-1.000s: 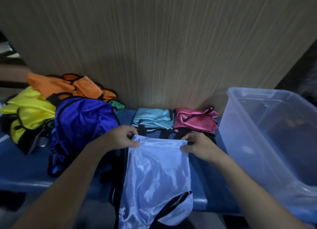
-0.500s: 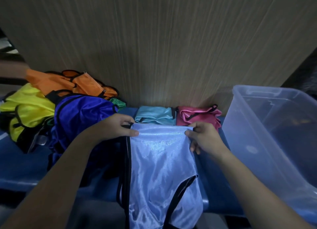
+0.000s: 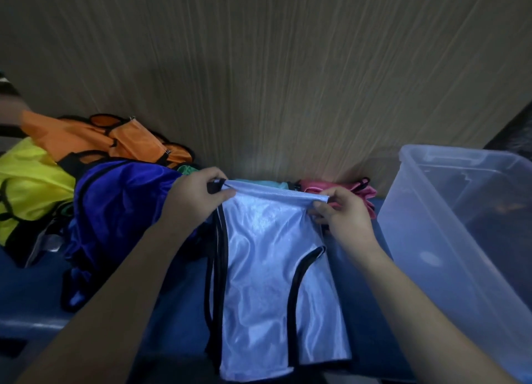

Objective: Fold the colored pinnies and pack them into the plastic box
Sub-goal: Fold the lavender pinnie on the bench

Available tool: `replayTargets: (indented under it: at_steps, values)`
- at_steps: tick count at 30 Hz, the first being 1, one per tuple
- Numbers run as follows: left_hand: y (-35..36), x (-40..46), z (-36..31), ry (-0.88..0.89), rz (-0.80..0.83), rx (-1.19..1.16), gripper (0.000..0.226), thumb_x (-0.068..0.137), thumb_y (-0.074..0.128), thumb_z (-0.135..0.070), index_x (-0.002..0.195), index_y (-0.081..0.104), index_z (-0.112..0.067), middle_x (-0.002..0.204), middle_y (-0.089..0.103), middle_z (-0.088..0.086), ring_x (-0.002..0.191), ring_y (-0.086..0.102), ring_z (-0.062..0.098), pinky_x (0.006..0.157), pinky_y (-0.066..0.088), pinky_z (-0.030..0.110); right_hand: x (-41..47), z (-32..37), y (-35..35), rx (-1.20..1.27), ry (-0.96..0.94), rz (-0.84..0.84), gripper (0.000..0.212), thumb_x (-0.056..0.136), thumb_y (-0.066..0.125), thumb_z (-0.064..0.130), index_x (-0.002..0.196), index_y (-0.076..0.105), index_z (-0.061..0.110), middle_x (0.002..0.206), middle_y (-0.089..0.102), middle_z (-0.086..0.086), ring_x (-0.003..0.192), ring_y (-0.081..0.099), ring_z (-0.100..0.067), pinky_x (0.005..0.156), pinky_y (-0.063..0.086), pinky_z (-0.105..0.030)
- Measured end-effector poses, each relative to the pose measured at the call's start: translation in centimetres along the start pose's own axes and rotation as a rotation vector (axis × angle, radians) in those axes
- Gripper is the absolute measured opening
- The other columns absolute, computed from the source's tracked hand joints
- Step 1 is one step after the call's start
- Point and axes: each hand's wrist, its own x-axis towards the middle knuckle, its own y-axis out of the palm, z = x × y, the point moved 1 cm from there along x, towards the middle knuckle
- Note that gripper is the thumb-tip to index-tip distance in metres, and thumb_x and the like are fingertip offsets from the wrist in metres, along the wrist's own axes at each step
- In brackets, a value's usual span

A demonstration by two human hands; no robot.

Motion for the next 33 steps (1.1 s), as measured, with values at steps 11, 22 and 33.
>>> replayTargets:
  at_steps: [11, 22, 33]
  values:
    - [-0.1, 0.7, -1.9, 0.161, -0.163, 0.2, 0.015, 0.084, 0.077, -0.038, 0.088, 0.07, -0.026, 0.071, 0.052, -0.024, 0.09, 0.049, 0.015, 0.085, 0.034, 0.037, 0.2, 1.5, -0.3, 0.073, 0.001, -0.045, 0.005, 0.094, 0.065, 0.009, 0.091, 0.061, 0.008, 0.063, 0.062, -0.012, 0.043, 0.055, -0.023, 0.044, 0.042, -0.029]
    - [-1.4, -5.5, -3.7, 0.32, -0.149, 0.271, 0.016, 0.081, 0.08, -0.029, 0.086, 0.064, -0.026, 0.086, 0.057, -0.016, 0.094, 0.05, 0.016, 0.084, 0.026, 0.032, -4.7, 1.5, -2.6, -0.006, -0.106, 0.048, 0.02, 0.088, 0.056, -0.01, 0.083, 0.062, 0.008, 0.078, 0.07, -0.004, 0.076, 0.072, -0.02, 0.065, 0.059, -0.034]
    - [-1.2, -15.1, -5.2, 0.493, 0.045, 0.422, 0.011, 0.073, 0.057, -0.024, 0.084, 0.059, -0.025, 0.084, 0.052, -0.01, 0.088, 0.045, 0.014, 0.079, 0.029, 0.029, -11.7, -0.2, -5.1, -0.398, -0.299, 0.227, 0.029, 0.083, 0.063, -0.003, 0.083, 0.062, 0.027, 0.1, 0.065, 0.004, 0.091, 0.063, -0.012, 0.08, 0.048, -0.022]
